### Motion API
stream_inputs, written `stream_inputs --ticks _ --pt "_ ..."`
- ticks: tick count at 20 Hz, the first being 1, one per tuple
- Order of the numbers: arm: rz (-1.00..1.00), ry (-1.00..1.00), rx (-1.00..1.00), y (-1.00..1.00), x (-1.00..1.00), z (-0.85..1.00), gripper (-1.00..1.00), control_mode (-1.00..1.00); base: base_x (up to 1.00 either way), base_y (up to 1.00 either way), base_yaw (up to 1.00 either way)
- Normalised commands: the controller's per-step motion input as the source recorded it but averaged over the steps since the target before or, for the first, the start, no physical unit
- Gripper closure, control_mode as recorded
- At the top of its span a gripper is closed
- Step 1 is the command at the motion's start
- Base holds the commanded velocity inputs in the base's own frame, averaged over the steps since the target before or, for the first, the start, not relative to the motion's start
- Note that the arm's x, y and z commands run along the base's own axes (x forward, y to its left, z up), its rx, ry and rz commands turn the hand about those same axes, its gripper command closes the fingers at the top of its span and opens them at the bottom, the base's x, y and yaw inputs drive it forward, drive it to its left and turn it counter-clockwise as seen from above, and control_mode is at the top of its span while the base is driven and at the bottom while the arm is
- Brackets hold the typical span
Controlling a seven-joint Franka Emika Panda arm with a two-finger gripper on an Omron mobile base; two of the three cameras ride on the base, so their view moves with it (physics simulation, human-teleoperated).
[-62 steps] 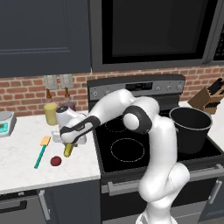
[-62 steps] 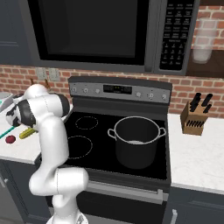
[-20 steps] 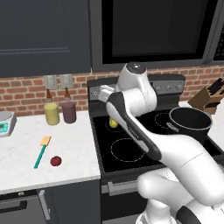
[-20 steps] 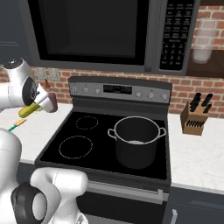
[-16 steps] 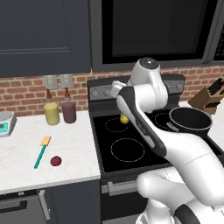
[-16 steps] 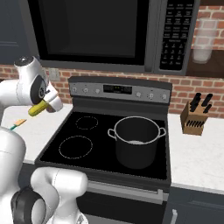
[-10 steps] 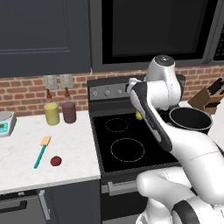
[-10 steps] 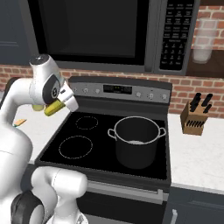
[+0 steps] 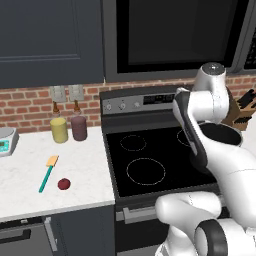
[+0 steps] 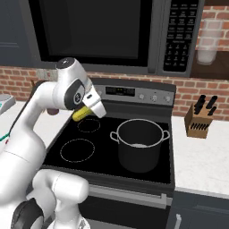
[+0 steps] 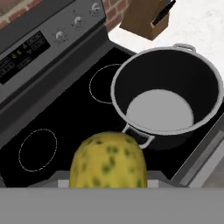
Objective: Put the cucumber and tomato in the pot. Retrieve the spatula and lightly stir the vegetables in the pot.
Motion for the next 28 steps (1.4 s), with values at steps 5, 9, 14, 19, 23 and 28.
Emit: stream_inputs --ticks 5,9,14,19,23,28 --pt "-0.11 0.0 -0.03 -1.0 0.04 -0.03 1.0 -1.0 0.0 0.0 0.0" --pt "-0.05 0.0 0.0 -0.94 0.21 -0.1 1.0 -1.0 0.0 0.0 0.0" --pt "-0.01 0.0 0.0 -0.74 0.36 -0.12 1.0 -1.0 0.0 0.0 0.0" --pt "0.0 0.0 0.0 -0.52 0.42 -0.11 1.0 -1.0 0.0 0.0 0.0" --pt "0.0 0.0 0.0 -0.35 0.33 -0.18 1.0 -1.0 0.0 0.0 0.0" --pt "0.0 0.0 -0.01 -0.11 0.13 -0.4 1.0 -1.0 0.0 0.0 0.0"
